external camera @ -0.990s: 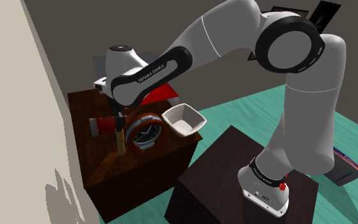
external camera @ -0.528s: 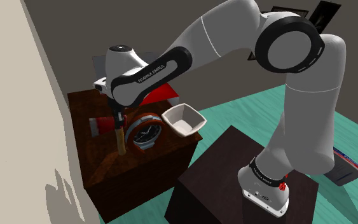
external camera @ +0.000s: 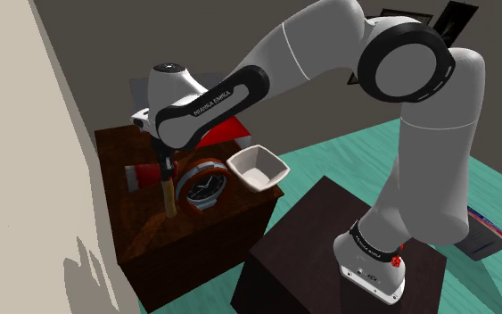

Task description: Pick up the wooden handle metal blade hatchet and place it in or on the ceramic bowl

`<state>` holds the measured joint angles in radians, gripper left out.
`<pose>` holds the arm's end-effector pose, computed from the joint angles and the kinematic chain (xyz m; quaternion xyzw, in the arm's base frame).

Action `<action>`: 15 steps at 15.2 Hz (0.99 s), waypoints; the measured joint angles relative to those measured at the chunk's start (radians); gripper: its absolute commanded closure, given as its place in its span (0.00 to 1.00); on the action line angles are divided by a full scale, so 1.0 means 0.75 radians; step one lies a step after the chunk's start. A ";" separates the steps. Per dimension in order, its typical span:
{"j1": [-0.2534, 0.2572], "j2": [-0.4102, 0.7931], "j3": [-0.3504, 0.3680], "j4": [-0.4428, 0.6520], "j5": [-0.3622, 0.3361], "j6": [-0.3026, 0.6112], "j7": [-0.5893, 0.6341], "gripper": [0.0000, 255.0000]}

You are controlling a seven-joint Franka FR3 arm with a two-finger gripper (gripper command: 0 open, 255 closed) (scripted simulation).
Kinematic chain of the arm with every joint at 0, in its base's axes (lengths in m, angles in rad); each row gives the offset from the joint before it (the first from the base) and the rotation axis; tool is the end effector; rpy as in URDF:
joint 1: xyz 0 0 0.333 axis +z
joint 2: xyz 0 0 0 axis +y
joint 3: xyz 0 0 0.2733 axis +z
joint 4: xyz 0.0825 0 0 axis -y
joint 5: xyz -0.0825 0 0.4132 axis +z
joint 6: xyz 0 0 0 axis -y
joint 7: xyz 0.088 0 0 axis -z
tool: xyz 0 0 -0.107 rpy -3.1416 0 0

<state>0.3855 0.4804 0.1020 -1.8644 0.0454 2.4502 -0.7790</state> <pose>0.5766 0.3037 0.2118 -0.8181 -0.5712 -0.0586 0.0304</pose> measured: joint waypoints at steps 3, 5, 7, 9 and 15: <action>-0.001 -0.019 0.001 0.009 0.001 -0.029 0.001 1.00; -0.002 -0.044 0.002 0.011 0.002 -0.056 0.002 1.00; -0.003 -0.062 0.002 0.023 0.002 -0.086 0.003 1.00; -0.004 -0.085 0.003 0.024 0.004 -0.110 0.003 1.00; -0.005 -0.148 0.005 0.043 0.007 -0.192 0.009 1.00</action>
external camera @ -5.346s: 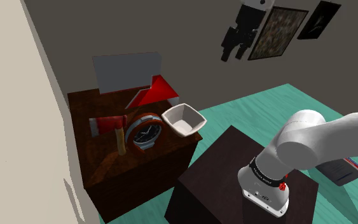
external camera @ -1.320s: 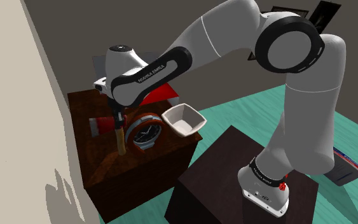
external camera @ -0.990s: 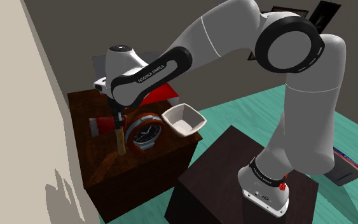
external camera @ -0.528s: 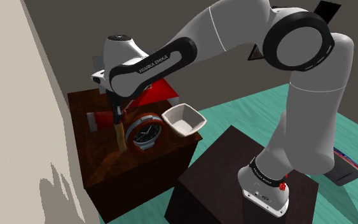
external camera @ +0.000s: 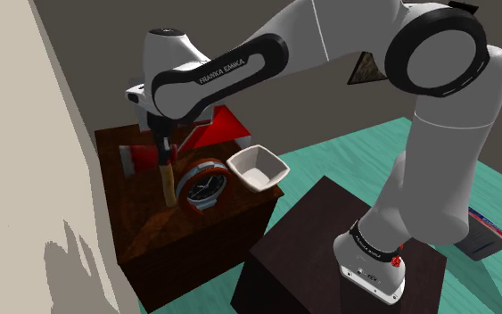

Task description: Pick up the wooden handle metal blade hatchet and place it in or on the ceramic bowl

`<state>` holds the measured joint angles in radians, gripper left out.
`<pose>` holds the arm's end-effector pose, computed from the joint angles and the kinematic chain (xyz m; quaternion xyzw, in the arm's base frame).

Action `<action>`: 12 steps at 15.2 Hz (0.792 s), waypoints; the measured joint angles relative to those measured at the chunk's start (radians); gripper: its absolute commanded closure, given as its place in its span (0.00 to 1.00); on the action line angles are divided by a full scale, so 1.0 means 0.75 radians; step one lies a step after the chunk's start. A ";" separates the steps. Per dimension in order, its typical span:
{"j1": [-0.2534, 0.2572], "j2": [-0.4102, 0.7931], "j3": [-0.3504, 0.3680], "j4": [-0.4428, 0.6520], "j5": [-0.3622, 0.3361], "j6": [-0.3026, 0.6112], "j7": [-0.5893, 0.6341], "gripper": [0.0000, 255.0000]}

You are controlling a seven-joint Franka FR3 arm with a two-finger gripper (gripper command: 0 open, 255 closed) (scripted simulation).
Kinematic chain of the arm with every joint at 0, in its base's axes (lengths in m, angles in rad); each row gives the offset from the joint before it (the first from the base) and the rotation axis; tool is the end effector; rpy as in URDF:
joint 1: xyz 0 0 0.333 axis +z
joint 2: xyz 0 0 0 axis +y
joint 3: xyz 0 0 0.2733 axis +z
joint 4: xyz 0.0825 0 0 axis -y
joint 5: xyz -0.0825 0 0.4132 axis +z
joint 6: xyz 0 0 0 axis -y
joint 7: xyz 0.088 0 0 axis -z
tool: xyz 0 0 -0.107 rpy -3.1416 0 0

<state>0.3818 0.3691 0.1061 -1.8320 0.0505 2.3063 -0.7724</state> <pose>0.5810 0.3063 0.2854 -0.8181 -0.5713 -0.0582 0.0305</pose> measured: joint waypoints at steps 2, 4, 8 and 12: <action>-0.001 -0.014 0.000 0.015 0.001 -0.029 0.000 1.00; -0.003 -0.034 0.000 0.030 0.002 -0.064 0.001 1.00; -0.003 -0.059 0.001 0.071 0.002 -0.129 0.005 1.00; -0.002 -0.081 0.002 0.110 0.001 -0.190 0.010 1.00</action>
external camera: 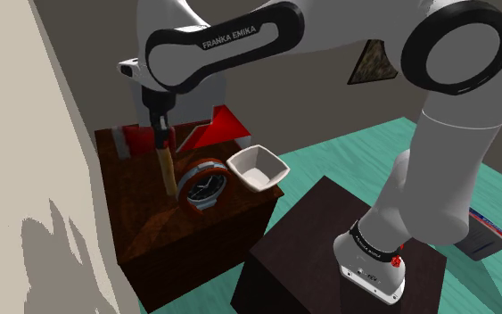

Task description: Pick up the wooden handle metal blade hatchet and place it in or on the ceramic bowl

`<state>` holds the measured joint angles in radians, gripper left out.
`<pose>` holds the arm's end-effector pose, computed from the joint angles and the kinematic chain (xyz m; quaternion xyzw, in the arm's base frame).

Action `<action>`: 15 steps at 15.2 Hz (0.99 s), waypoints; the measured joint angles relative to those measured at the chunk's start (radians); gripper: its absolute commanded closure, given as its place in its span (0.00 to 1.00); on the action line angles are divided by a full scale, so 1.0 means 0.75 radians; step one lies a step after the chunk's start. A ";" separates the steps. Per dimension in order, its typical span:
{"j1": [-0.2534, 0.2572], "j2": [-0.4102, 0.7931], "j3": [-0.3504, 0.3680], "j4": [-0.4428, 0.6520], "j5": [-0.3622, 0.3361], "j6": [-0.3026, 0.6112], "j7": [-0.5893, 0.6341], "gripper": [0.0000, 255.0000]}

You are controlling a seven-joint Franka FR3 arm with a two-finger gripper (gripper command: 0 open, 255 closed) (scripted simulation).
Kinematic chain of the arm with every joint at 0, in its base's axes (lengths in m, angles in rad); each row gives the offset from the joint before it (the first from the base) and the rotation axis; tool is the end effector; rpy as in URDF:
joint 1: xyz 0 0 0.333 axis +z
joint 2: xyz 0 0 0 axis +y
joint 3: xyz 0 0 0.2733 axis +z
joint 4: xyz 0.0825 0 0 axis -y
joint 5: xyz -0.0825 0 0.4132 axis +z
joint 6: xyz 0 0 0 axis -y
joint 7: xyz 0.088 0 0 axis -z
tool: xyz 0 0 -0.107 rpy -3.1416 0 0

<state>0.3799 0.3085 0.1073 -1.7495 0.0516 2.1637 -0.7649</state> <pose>0.5877 0.3092 0.3519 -0.8182 -0.5711 -0.0583 0.0305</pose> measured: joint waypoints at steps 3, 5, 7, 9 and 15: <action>-0.001 -0.019 0.000 0.029 0.001 -0.048 0.001 1.00; -0.003 -0.031 0.000 0.049 0.002 -0.081 0.001 1.00; -0.002 -0.039 0.000 0.071 0.001 -0.111 0.004 1.00; -0.022 -0.088 -0.007 0.027 0.012 -0.117 -0.026 1.00; -0.112 -0.292 -0.058 -0.183 0.055 -0.123 -0.179 1.00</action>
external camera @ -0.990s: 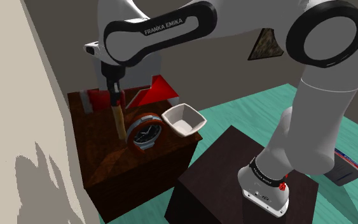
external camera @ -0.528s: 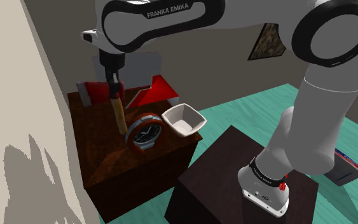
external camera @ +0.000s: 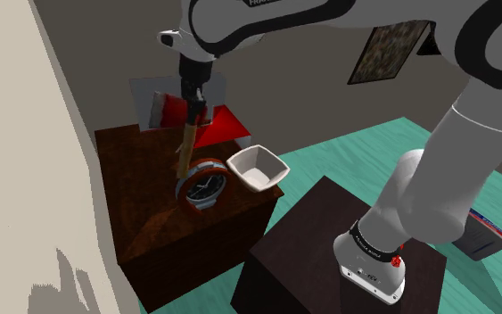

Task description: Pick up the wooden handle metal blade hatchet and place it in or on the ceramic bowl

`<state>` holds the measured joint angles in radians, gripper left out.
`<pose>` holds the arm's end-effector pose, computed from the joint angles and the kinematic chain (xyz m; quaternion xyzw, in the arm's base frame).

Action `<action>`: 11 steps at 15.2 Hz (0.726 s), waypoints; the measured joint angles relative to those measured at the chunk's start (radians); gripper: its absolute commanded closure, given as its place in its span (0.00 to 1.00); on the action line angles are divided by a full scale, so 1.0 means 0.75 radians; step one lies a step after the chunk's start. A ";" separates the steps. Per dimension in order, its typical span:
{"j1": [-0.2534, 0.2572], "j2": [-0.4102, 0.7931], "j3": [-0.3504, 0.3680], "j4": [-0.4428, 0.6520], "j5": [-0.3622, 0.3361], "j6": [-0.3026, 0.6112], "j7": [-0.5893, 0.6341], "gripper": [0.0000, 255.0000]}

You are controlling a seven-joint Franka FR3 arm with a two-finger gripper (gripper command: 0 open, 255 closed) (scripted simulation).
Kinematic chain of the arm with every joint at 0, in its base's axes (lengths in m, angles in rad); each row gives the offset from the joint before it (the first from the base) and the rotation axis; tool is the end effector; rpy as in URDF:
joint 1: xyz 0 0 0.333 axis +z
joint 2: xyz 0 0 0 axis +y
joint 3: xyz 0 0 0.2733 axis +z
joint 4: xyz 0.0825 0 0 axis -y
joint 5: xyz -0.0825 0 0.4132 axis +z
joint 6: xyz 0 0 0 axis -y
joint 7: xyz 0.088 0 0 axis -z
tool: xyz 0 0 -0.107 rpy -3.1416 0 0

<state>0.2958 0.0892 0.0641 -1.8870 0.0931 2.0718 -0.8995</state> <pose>0.5757 0.2211 0.4129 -0.8185 -0.5708 -0.0580 0.0303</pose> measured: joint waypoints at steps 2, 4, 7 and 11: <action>-0.032 -0.061 -0.026 -0.054 0.012 -0.012 -0.061 1.00; -0.054 -0.113 -0.046 -0.101 0.018 -0.020 -0.106 1.00; -0.100 -0.185 -0.094 -0.154 0.026 -0.049 -0.200 1.00; -0.149 -0.284 -0.151 -0.234 0.025 -0.078 -0.303 1.00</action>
<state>0.1839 -0.1240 -0.0488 -2.0628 0.1115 2.0129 -1.1266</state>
